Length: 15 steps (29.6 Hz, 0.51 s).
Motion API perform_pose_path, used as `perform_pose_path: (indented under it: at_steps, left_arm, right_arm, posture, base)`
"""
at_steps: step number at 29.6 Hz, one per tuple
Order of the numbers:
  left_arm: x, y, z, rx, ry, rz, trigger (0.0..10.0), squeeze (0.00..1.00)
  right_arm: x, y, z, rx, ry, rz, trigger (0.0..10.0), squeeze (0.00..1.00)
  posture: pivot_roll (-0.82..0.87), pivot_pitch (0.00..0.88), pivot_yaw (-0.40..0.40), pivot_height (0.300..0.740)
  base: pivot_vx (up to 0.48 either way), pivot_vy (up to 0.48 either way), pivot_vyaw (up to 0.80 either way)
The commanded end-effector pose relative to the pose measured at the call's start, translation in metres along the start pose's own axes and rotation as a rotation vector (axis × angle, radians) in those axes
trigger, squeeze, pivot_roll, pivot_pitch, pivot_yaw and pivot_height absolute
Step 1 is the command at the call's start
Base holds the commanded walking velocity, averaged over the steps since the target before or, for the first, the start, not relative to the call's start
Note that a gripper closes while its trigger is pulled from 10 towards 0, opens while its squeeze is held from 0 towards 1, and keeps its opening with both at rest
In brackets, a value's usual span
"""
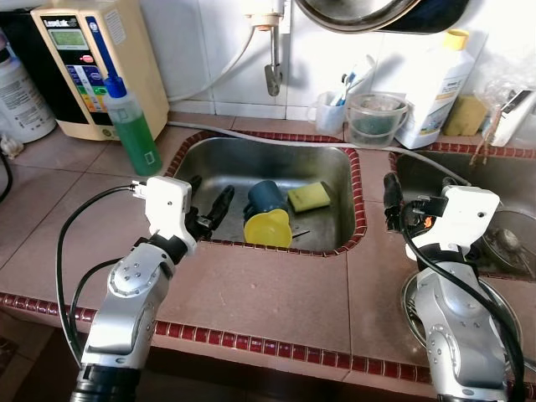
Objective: Kitchen organization
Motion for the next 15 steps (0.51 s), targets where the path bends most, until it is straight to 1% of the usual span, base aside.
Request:
perform_pose_path:
  at_steps: [1,4,6,7,9,11,15]
  left_arm:
    - [0.001,0.002,0.001,-0.008,0.009,-0.003,10.0,0.00]
    - [0.001,0.003,-0.001,-0.017,0.001,-0.007,10.0,0.00]
    - [-0.002,0.001,-0.006,-0.066,0.000,0.002,10.0,0.00]
    - [-0.002,0.001,-0.007,-0.070,-0.001,0.003,10.0,0.00]
    - [-0.003,0.001,-0.009,-0.089,0.003,0.003,10.0,0.00]
    - [-0.002,0.005,-0.008,-0.085,0.005,-0.005,10.0,0.00]
    - [-0.001,0.008,-0.007,-0.066,-0.006,-0.010,10.0,0.00]
  right_arm:
    - [0.004,-0.002,-0.003,-0.019,0.006,-0.006,10.0,0.00]
    - [0.001,-0.006,0.000,-0.019,0.011,0.012,10.0,0.00]
    - [0.000,-0.009,0.003,-0.025,0.014,0.020,10.0,0.00]
    - [0.000,-0.008,0.002,-0.032,0.012,0.020,10.0,0.00]
    - [-0.001,-0.005,0.000,-0.055,-0.004,0.025,10.0,0.00]
    - [0.004,0.002,0.001,-0.054,-0.022,-0.001,10.0,0.00]
    - [0.008,0.006,0.002,-0.055,-0.033,-0.025,10.0,0.00]
  posture:
    - [-0.21,0.057,0.083,0.740]
    - [-0.22,0.056,0.083,0.740]
    - [-0.22,0.053,0.089,0.740]
    - [-0.22,0.049,0.088,0.740]
    - [-0.22,0.044,0.086,0.740]
    - [-0.22,0.035,0.085,0.740]
    - [-0.22,0.026,0.082,0.740]
  base:
    - [0.000,0.000,0.00]
    - [0.000,0.000,0.00]
    - [0.000,0.000,0.00]
    - [0.000,0.000,0.00]
    - [0.000,0.000,0.00]
    - [0.000,0.000,0.00]
    - [0.000,0.000,0.00]
Point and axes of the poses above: a point about 5 cm out from each wrist's last joint towards the gripper, its own y axis pointing out of the wrist towards the gripper, its own x axis along the axis of the wrist's last joint, z = x × y, the point moved 1 cm from there along y, pointing out of the wrist towards the gripper, and after that the axes turned 1 degree about y, right-handed, at the moved point
